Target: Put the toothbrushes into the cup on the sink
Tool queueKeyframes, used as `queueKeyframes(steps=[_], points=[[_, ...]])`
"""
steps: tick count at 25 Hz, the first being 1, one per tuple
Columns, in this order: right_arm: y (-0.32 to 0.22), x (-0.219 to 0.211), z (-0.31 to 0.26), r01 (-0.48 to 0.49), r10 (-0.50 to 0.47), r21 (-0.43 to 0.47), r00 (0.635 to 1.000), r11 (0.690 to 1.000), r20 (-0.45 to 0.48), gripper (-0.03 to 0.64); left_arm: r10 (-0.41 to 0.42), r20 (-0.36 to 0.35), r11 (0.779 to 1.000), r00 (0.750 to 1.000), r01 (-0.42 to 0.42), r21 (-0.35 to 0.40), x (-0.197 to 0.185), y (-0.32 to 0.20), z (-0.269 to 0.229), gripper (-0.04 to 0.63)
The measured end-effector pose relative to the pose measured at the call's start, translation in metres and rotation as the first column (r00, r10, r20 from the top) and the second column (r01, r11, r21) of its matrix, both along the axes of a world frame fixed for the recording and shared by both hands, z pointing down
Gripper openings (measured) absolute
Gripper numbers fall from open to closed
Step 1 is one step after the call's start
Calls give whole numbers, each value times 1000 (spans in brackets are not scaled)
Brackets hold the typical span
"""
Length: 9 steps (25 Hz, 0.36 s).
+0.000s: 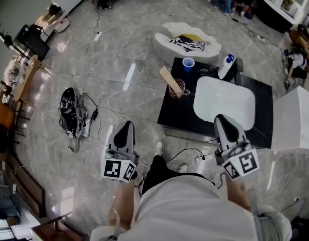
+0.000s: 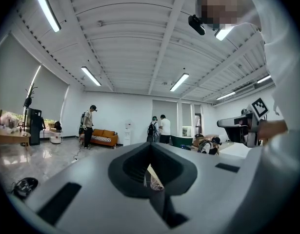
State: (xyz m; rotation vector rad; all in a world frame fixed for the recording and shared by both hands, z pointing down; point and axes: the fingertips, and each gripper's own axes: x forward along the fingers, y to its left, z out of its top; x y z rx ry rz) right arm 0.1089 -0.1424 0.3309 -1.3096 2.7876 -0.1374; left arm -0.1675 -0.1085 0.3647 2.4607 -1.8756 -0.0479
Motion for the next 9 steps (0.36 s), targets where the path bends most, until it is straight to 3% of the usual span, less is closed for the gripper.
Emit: queueKeyframes(steps=[9], points=[[-3, -10, 1, 10, -10, 7, 1000, 1000, 6, 49, -5, 1, 1000, 1000, 5, -5, -9, -1, 1, 3]])
